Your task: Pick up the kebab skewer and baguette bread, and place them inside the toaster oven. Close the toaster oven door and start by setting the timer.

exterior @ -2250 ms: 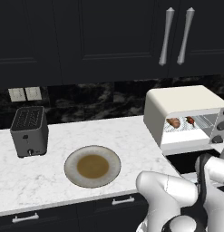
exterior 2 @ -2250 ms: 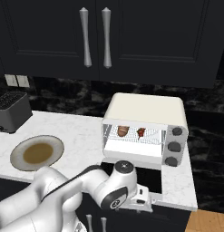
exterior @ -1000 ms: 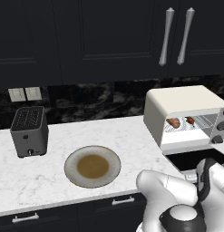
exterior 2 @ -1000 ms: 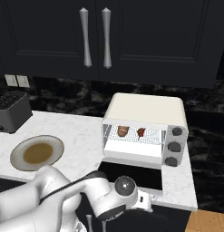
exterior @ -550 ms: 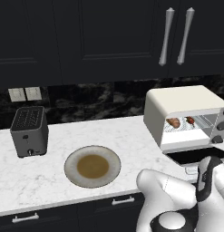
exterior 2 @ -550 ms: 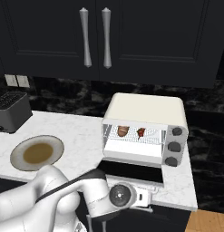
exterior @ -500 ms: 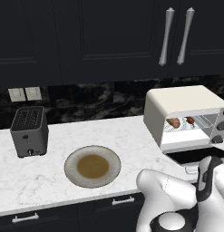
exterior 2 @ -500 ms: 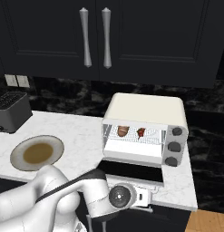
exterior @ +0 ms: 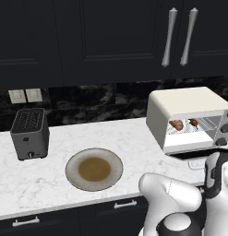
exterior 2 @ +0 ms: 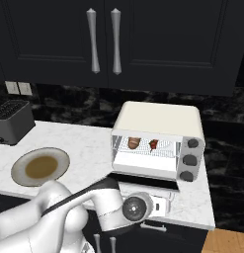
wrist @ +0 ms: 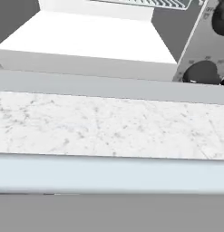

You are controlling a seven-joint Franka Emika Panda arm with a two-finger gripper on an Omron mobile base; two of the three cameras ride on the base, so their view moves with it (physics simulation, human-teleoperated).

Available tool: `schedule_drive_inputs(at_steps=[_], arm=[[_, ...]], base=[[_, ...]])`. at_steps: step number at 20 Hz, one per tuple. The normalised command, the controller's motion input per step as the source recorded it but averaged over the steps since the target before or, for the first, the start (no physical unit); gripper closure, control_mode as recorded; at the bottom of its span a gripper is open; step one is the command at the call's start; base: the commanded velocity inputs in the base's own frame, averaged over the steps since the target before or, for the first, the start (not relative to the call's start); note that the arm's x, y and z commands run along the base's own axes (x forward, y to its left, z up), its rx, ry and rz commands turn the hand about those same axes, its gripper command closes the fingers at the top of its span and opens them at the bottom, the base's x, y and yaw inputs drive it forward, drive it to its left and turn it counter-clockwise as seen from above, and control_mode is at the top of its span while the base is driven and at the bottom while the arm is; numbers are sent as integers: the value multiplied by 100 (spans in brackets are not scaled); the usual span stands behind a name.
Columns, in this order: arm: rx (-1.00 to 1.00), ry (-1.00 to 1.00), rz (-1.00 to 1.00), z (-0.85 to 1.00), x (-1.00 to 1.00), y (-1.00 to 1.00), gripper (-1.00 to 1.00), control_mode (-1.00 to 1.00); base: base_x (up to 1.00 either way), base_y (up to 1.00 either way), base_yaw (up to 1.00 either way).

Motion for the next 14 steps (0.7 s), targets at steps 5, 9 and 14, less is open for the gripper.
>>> schedule_drive_inputs(at_steps=[5,9,14], arm=[[0,7,-1,60,87,44,-100,-100],[0,0,-2,14,100,81,-100,-100],[0,0,-1,0,91,61,-100,-100]], base=[[0,0,0],[0,0,0],[0,0,0]])
